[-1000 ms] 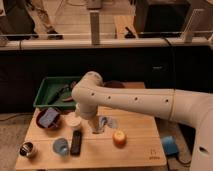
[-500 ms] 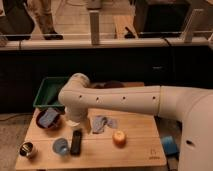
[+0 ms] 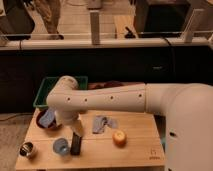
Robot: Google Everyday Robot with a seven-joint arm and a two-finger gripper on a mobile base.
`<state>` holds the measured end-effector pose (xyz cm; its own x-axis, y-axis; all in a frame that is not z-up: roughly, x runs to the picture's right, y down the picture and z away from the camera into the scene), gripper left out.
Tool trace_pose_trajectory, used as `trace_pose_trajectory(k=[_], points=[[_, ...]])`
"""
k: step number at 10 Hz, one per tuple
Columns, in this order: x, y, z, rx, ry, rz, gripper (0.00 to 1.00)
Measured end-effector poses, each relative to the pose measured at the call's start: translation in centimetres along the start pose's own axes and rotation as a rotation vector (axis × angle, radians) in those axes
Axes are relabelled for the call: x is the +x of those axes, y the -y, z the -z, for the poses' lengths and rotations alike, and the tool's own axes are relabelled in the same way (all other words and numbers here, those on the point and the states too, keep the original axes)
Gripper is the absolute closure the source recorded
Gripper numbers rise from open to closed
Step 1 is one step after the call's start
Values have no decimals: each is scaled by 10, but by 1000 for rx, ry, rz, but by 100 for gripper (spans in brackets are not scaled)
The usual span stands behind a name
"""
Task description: Place fork in table surface
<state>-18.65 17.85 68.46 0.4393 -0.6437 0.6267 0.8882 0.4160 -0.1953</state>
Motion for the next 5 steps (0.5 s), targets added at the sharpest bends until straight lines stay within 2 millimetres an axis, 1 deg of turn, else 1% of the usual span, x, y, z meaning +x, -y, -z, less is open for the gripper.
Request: trace_pose_trajectory(k=[3,5], points=[[-5,20,-8,4,-4,1,20],[-12,36,-13,10,2,2,20]])
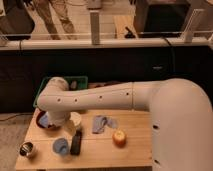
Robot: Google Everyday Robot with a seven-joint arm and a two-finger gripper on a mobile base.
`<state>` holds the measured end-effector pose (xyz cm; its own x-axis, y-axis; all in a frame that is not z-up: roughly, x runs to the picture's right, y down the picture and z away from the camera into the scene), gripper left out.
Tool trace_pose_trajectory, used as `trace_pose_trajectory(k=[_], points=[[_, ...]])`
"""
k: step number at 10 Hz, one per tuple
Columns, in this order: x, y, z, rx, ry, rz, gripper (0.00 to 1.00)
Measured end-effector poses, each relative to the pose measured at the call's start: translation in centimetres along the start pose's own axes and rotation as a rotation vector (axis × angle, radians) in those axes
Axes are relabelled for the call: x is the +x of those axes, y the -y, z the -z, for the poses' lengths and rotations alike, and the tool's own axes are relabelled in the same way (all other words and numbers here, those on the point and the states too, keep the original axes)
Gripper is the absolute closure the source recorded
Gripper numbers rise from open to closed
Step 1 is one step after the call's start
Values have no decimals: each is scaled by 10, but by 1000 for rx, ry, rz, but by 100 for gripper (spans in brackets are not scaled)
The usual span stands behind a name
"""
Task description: Place fork in table surface
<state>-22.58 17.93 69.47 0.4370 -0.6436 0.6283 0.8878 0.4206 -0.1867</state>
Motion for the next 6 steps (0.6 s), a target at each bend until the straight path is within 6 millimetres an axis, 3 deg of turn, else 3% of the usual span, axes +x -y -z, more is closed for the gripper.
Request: trace_pose_trajectory(k=[6], points=[[-6,27,-15,48,36,33,20]])
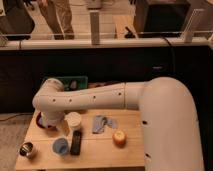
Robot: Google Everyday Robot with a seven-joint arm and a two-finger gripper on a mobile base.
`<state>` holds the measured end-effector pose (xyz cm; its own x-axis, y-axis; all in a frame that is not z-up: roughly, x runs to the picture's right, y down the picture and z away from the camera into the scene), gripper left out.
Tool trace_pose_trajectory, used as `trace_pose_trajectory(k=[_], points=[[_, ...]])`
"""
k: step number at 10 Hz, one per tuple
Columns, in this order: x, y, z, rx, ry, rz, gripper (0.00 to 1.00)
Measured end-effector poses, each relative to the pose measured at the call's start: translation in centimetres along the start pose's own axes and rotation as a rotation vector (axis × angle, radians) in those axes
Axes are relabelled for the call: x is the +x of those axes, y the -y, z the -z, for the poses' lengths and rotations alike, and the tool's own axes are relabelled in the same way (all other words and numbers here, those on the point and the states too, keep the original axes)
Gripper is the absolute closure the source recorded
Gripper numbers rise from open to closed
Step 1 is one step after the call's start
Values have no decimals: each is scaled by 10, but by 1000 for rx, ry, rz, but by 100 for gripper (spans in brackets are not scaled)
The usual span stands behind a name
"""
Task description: Place fork in table surface
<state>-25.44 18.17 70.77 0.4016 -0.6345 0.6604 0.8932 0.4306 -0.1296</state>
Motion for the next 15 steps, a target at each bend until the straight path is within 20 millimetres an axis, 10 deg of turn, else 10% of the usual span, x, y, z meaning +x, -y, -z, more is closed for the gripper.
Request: trace_pose_trajectory(k=[15], points=[[21,34,-46,10,53,-16,22]])
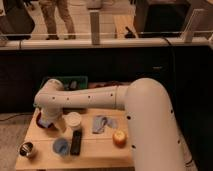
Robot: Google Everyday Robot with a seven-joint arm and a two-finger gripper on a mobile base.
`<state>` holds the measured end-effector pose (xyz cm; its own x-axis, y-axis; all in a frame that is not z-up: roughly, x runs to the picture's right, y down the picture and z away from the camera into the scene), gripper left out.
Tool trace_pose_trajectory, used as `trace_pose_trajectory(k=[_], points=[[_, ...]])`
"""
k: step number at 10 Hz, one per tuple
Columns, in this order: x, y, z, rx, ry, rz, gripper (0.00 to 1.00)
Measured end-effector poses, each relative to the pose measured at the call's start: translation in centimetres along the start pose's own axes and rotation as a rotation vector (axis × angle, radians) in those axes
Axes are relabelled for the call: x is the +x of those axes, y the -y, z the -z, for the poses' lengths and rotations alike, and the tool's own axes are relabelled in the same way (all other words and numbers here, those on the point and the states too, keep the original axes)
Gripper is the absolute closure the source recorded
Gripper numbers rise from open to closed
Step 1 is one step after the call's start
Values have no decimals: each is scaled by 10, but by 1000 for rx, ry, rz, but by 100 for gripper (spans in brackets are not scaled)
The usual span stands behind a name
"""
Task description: Place fork in table surface
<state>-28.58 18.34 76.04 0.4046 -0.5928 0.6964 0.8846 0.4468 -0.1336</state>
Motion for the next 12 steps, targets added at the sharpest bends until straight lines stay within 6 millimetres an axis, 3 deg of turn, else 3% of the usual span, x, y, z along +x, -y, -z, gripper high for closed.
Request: trace_pose_trajectory(k=[1,5,8,12], points=[[1,1,-3,-11,10,2,28],[11,3,-10,-34,49,-4,71],[15,4,-8,-34,71,13,97],[13,2,17,-7,115,44,100]])
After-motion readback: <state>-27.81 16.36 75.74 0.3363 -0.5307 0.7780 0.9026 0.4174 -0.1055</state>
